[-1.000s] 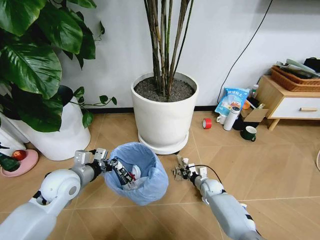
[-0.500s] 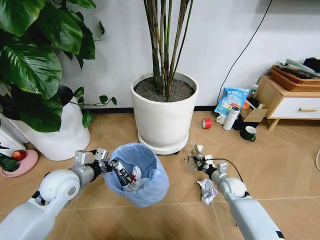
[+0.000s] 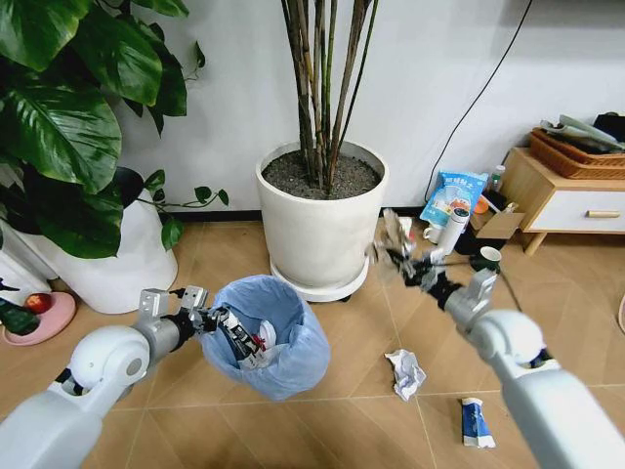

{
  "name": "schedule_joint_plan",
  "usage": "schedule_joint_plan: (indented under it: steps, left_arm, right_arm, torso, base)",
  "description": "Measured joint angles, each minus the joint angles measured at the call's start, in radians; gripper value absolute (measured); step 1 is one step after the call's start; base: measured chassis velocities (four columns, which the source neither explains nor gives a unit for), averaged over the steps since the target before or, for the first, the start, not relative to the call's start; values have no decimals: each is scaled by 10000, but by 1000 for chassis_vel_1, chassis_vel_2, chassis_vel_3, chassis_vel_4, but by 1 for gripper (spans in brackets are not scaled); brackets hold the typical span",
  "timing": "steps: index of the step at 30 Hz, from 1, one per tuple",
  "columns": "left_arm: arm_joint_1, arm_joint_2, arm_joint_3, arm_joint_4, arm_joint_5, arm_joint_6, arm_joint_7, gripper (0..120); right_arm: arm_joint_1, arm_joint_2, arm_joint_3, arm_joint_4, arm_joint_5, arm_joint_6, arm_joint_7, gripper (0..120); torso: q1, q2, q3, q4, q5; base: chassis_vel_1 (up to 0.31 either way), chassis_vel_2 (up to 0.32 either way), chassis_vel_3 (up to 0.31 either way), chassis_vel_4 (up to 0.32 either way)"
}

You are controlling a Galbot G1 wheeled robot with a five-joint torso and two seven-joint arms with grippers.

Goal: Pick up the trash bin and place the garbage on the floor into it.

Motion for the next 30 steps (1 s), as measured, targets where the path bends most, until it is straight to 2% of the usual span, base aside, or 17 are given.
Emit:
schedule_joint_plan:
  steps: [6,10,15,22,27,30]
  left_arm:
    - [-390,-3,500,159,-325,4,-142,0]
    - [-783,-20,894,295,-595,9,-183,0]
    - [-1240,-19,1274,456,-867,12,-270,0]
    - [-2158,-366,2136,701,-1348,14,-699,0]
    - [-2308,-397,2264,710,-1429,14,-813,0]
    - [-2309,-360,2256,710,-1432,14,-814,0]
  right_arm:
    - [235,-331,-335,921,548,-138,-36,0]
    - [712,-483,-1186,1555,1082,-451,87,0]
    - [1033,-616,-2118,1635,1077,-509,62,0]
    - [1320,-558,-3588,1661,611,-508,66,0]
    - [1350,-523,-3822,1558,61,-516,-83,0]
    - [1298,-531,-3825,1467,-228,-378,-163,8]
  torso:
    - [0,0,0,-2,-1]
    - [0,0,0,3,-4]
    - [0,0,1,2,-1]
    - [0,-1,1,-2,-3]
    - [0,-1,1,1,-3]
    - [0,-1,1,1,-3]
  base:
    - [0,0,0,0]
    - [0,0,0,0]
    - [0,0,0,0]
    - [0,0,0,0]
    - [0,0,0,0]
    - [0,0,0,0]
